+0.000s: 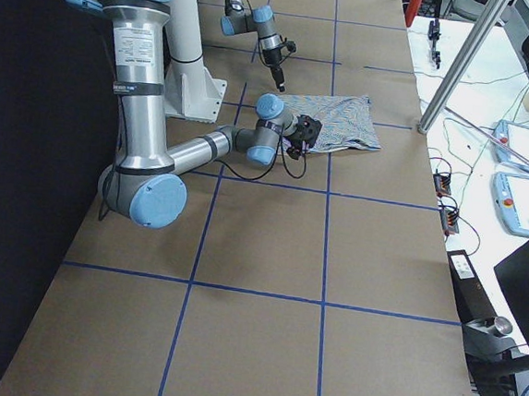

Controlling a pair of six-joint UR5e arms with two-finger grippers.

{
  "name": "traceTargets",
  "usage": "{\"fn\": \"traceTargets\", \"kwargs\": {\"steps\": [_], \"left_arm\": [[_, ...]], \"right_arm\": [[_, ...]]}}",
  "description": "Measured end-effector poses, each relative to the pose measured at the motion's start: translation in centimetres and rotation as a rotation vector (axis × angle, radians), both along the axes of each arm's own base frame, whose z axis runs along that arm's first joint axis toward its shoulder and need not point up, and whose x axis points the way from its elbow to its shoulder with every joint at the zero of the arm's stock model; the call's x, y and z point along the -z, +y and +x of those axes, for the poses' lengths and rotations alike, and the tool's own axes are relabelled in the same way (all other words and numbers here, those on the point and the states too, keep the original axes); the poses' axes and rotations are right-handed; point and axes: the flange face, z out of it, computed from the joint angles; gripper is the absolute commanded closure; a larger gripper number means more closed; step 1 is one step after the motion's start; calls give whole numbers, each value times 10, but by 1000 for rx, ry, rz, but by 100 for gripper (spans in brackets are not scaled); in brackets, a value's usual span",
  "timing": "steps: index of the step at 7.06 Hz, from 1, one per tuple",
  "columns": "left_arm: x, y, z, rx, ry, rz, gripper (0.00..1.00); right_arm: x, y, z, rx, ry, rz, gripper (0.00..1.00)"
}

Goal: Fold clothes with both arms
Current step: 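Move both grippers down toward the shirt edge nearest the robot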

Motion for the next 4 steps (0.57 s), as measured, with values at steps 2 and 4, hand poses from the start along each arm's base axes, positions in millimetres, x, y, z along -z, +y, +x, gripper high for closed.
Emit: {"fn": "traceTargets", "kwargs": {"steps": [2,4], "left_arm": [[0,9,13,-9,-10,-18,43],[1,13,17,-17,-12,-20,43]], "right_arm": [[3,2,-3,-10,6,-2,0],[3,2,-3,-12,7,-2,0]]}}
